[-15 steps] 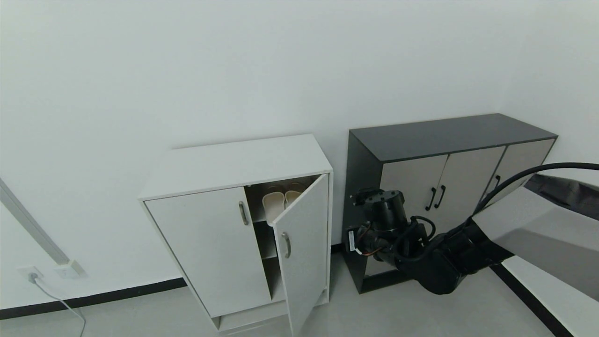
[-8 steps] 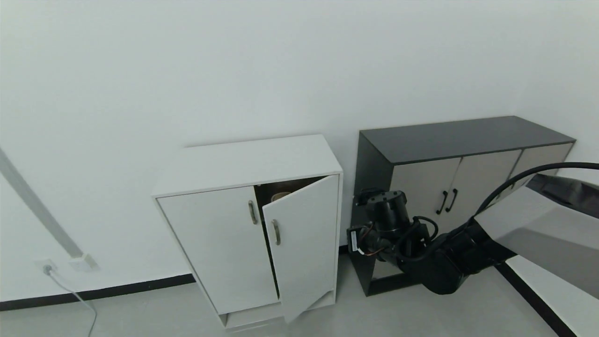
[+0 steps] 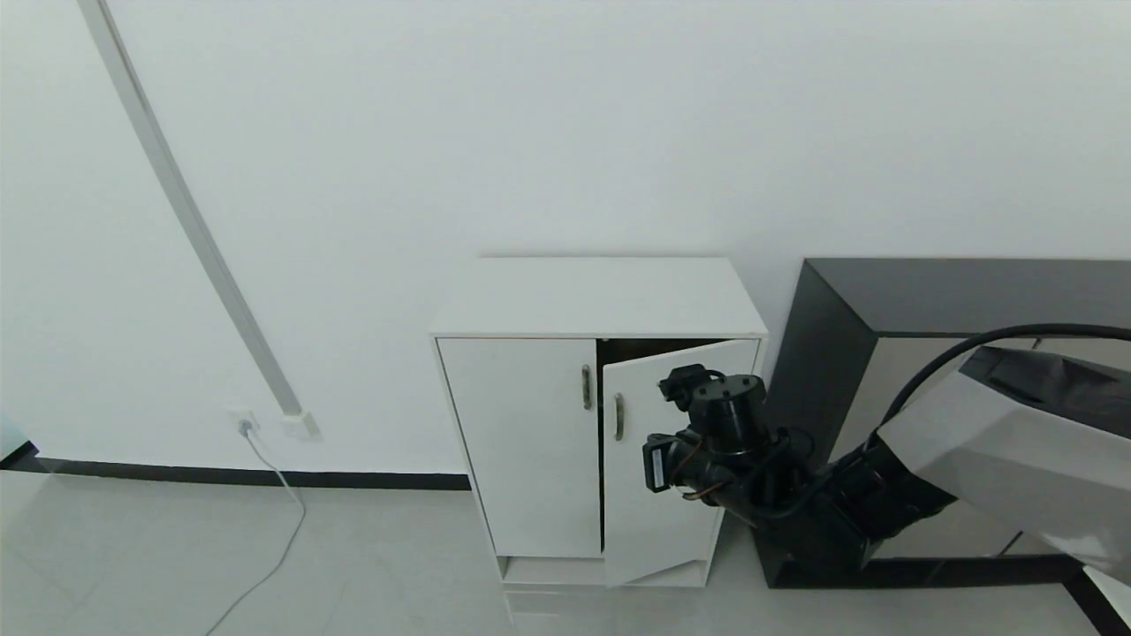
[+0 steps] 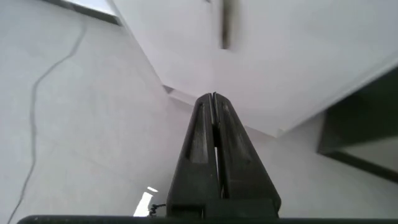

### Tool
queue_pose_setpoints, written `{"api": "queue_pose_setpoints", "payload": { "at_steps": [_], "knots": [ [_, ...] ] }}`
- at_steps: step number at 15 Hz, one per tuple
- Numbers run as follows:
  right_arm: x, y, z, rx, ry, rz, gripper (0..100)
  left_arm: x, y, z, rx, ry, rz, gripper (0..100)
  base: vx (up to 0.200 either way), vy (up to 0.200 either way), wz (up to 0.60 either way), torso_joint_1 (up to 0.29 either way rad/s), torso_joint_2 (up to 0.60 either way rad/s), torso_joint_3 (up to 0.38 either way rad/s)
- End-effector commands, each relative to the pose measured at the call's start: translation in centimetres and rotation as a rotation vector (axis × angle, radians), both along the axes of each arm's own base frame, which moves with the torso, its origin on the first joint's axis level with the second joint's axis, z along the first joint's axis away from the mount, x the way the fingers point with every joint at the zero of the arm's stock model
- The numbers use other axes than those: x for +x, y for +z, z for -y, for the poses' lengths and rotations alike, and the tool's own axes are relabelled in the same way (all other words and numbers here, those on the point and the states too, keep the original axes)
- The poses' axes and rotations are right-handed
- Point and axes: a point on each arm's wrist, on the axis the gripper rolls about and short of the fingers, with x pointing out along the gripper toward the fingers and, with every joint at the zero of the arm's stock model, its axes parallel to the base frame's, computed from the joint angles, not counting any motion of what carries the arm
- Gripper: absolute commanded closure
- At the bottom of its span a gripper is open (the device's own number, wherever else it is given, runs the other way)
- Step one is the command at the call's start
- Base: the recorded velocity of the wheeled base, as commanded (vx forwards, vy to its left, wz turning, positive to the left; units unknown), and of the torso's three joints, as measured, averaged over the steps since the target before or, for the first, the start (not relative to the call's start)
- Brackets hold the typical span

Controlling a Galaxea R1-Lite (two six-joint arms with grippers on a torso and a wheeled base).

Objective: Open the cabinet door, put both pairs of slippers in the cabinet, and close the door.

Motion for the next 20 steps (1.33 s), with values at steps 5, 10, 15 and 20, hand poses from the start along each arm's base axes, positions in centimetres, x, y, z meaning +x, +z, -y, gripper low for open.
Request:
{"api": "queue_pose_setpoints", "payload": {
  "at_steps": [5,10,15,20],
  "knots": [
    [-1.6,-2.7,1.6,-0.040,0.035,-0.007,100,0.0,0.0,0.0,0.000,-0.001,-0.002,100,0.000,0.000,0.00,0.000,0.00,0.000],
    [-2.4,-3.9,1.6,-0.038,0.089,-0.038,100,0.0,0.0,0.0,0.002,-0.001,-0.002,100,0.120,0.000,0.00,-0.001,0.00,0.002],
    [-2.2,-4.2,1.6,-0.036,0.085,-0.032,100,0.0,0.0,0.0,0.002,-0.001,-0.002,100,0.200,0.000,0.00,-0.001,0.00,0.002],
    [-2.6,-4.3,2.0,-0.027,0.083,-0.021,100,0.0,0.0,0.0,0.002,0.001,-0.002,100,0.080,0.000,0.00,0.002,0.00,0.002]
  ]
}}
